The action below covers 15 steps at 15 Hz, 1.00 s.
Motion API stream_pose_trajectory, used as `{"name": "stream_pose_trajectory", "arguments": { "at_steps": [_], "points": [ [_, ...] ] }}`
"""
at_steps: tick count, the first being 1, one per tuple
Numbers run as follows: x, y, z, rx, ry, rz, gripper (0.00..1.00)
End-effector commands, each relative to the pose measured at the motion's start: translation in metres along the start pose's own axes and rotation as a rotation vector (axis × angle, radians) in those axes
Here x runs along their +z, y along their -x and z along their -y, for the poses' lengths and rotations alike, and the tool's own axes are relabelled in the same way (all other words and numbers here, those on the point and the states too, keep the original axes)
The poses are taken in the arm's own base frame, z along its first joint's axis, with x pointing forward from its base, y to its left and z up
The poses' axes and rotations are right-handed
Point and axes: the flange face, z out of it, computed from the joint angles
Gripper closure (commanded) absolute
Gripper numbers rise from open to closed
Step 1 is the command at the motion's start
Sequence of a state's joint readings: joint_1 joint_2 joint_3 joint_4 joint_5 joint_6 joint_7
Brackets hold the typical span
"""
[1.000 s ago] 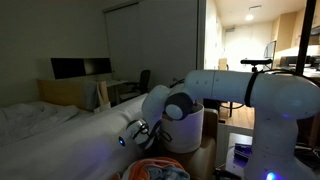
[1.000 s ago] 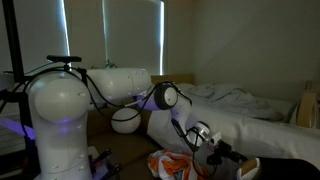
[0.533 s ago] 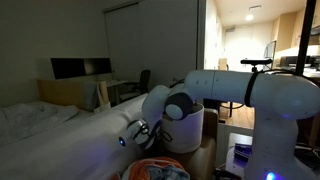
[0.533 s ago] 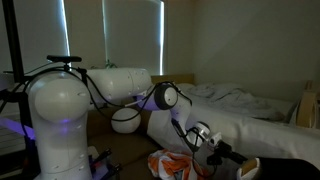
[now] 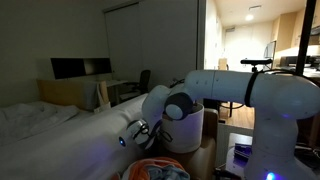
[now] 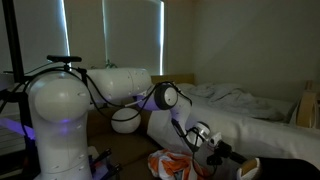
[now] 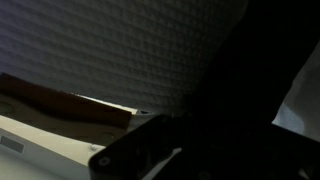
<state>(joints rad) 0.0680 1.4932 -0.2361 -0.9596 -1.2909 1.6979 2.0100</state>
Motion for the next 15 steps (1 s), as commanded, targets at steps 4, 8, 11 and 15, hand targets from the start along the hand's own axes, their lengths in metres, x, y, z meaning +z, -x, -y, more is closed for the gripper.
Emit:
{"name": "stream_pose_trajectory", "arguments": {
  "at_steps": [4, 8, 11, 15],
  "points": [
    [-0.014, -0.020, -0.001, 0.051, 0.019, 0.003, 0.94],
    [-0.044, -0.057, 0.001, 0.126, 0.006, -0.013, 0.95],
    [-0.070, -0.088, -0.001, 0.196, -0.027, -0.023, 0.95],
    [-0.093, -0.131, -0.006, 0.296, -0.040, -0.007, 0.95]
  ]
}}
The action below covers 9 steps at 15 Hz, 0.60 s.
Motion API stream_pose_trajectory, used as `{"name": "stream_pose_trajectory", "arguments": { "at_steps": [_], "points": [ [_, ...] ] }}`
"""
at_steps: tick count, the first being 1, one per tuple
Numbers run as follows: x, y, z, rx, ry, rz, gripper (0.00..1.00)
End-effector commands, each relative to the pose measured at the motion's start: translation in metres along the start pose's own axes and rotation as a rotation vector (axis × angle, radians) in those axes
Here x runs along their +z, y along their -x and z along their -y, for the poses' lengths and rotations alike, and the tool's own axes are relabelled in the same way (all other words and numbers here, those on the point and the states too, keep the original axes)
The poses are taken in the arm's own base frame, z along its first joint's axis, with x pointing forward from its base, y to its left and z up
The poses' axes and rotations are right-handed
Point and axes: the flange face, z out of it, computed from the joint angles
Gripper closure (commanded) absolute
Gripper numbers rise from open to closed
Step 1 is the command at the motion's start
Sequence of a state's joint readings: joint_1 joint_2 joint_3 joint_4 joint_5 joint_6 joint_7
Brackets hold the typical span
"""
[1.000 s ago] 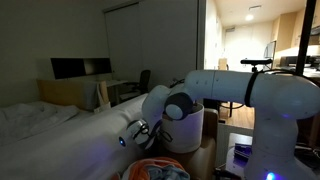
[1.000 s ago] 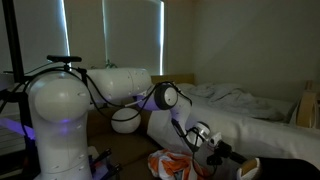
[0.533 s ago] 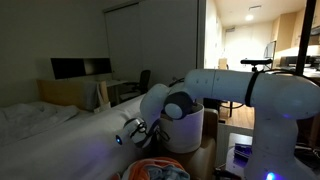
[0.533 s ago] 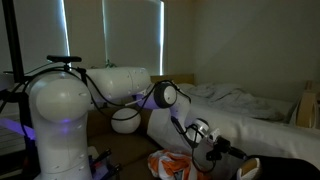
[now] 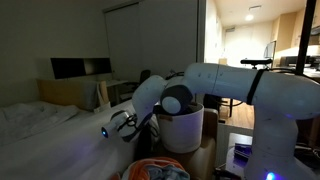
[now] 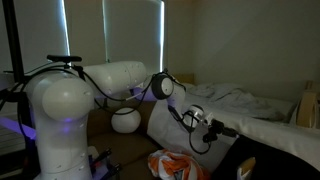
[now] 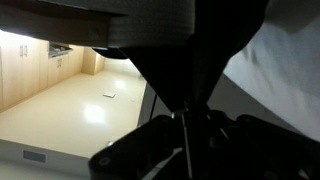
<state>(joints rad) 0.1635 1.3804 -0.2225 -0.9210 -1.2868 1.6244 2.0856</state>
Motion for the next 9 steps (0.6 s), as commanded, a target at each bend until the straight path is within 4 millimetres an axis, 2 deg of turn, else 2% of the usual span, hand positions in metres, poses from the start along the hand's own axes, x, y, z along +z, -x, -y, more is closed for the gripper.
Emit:
{"name": "stream_pose_trajectory", "arguments": {
  "at_steps": [1, 4, 9],
  "points": [
    [-0.009, -0.044, -0.005, 0.110, 0.022, 0.022, 0.95],
    [0.003, -0.081, -0.011, 0.216, 0.060, 0.048, 0.95],
    [0.032, -0.156, -0.036, 0.386, 0.149, 0.085, 0.95]
  ]
}}
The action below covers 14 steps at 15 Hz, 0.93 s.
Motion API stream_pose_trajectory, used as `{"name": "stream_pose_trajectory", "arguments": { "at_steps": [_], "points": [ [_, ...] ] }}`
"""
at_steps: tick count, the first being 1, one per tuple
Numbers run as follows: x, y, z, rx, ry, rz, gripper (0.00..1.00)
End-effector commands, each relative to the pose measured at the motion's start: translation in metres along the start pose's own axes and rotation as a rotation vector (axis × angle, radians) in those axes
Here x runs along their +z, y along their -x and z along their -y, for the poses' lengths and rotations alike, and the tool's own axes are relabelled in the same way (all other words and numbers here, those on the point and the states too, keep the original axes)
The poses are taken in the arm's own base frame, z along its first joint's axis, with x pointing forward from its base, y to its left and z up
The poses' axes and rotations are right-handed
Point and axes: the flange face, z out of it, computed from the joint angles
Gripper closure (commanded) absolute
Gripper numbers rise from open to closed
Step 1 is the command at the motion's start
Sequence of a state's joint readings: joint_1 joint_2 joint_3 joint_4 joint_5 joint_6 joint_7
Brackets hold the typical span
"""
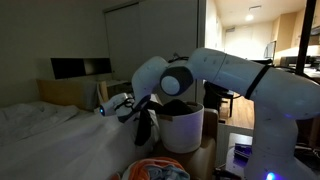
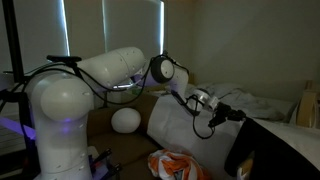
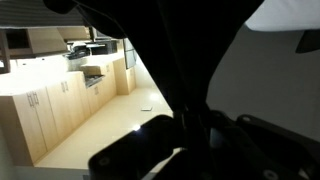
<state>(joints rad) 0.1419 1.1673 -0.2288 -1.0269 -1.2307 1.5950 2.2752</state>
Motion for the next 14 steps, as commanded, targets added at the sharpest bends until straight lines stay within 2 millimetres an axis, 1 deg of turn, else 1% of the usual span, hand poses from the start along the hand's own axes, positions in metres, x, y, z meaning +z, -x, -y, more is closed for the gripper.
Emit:
{"name": "stream_pose_trajectory", "arguments": {
  "at_steps": [1, 2, 5, 6, 9, 10, 12, 14],
  "points": [
    [0.014, -0.068, -0.012, 0.114, 0.074, 0.025, 0.95],
    [0.020, -0.089, -0.014, 0.146, 0.097, 0.028, 0.95],
    [0.037, -0.142, -0.024, 0.235, 0.176, 0.044, 0.95],
    [0.043, -0.156, -0.029, 0.256, 0.205, 0.051, 0.95],
    [0.071, -0.196, -0.045, 0.301, 0.309, 0.091, 0.95],
    [0.085, -0.208, -0.050, 0.309, 0.347, 0.107, 0.95],
    [0.103, -0.233, -0.059, 0.333, 0.407, 0.129, 0.95],
    [0.127, -0.256, -0.065, 0.355, 0.462, 0.152, 0.95]
  ]
}}
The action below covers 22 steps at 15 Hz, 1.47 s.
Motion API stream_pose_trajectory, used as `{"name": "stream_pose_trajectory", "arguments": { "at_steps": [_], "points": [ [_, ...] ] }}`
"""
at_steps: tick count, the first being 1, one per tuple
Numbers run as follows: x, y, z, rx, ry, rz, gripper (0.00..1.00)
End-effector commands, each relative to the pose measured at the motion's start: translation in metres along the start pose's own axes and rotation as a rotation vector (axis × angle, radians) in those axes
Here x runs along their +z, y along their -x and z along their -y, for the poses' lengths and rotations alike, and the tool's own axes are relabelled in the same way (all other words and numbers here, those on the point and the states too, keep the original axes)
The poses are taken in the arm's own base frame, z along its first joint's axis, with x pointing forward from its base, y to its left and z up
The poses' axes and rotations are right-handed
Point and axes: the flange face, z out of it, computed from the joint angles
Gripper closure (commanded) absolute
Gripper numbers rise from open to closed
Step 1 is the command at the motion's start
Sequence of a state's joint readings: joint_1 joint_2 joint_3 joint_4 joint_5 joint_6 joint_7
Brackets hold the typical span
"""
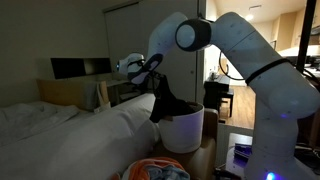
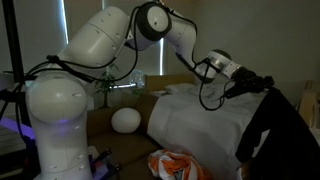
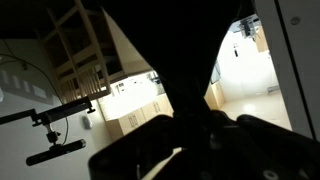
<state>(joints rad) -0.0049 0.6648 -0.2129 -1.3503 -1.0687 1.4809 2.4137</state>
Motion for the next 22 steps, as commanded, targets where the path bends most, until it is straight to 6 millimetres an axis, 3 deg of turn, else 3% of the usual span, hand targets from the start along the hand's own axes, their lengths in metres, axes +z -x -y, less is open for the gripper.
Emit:
{"name": "stream_pose_trajectory", "arguments": {
  "at_steps": [1, 6, 15, 19, 22],
  "points": [
    [0.026, -0.054, 0.004, 0.051, 0.107, 0.042, 0.95],
    [0.067, -0.090, 0.019, 0.098, 0.219, 0.068, 0.95],
    [0.158, -0.117, 0.038, 0.113, 0.411, 0.110, 0.95],
    [0.182, -0.113, 0.044, 0.092, 0.463, 0.120, 0.95],
    [0.195, -0.086, 0.045, 0.037, 0.489, 0.126, 0.95]
  ]
}}
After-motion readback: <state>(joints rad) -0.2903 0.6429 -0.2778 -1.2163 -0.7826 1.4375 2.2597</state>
